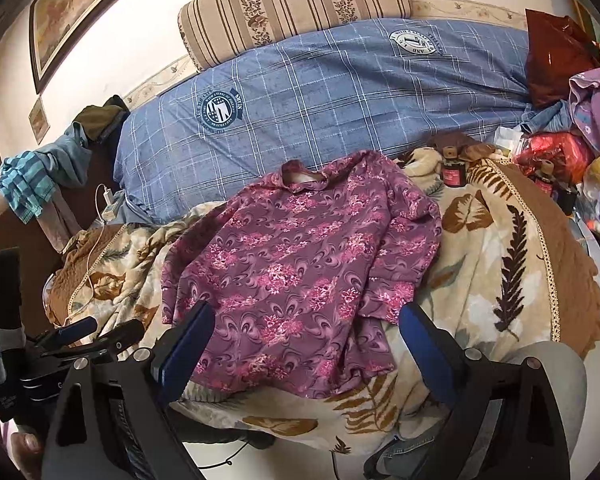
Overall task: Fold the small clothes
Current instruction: 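Move both grippers toward the purple floral shirt lying flat on the blanket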
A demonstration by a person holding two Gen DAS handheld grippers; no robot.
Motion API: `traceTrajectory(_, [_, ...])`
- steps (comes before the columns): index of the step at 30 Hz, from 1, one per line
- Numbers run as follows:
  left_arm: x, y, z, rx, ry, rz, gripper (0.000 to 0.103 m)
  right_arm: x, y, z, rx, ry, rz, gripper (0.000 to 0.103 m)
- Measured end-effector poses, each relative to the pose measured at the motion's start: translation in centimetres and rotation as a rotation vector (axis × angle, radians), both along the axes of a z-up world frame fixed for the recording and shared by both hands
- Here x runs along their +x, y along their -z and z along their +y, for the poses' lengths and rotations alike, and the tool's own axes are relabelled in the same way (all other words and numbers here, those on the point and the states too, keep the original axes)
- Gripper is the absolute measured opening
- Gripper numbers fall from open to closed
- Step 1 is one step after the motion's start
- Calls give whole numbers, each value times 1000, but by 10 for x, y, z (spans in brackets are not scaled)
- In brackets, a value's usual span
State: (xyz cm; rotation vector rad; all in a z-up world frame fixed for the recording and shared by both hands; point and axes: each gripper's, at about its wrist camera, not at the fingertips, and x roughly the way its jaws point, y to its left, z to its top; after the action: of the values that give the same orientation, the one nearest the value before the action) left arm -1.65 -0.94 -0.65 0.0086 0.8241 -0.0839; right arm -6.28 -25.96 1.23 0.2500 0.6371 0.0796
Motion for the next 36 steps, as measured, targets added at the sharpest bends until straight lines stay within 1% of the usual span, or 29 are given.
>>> traceTrajectory(15, [7, 4, -1, -12, 10, 17, 98, 11, 6, -6, 7, 7, 23, 94])
traceTrajectory(23, [20, 16, -2, -32, 15, 45, 98, 26, 20, -10, 17, -16, 55, 93])
traceTrajectory(28, [30, 27, -3, -32, 18, 68, 98, 36, 29, -18, 17, 7, 78, 91])
traceTrajectory(31, [35, 32, -3, -45, 20, 82, 98, 43, 33, -22, 20, 11, 86, 91])
traceTrajectory(36, [41, 35, -8, -55, 39, 88, 98, 53, 34, -24, 14, 11, 89, 91])
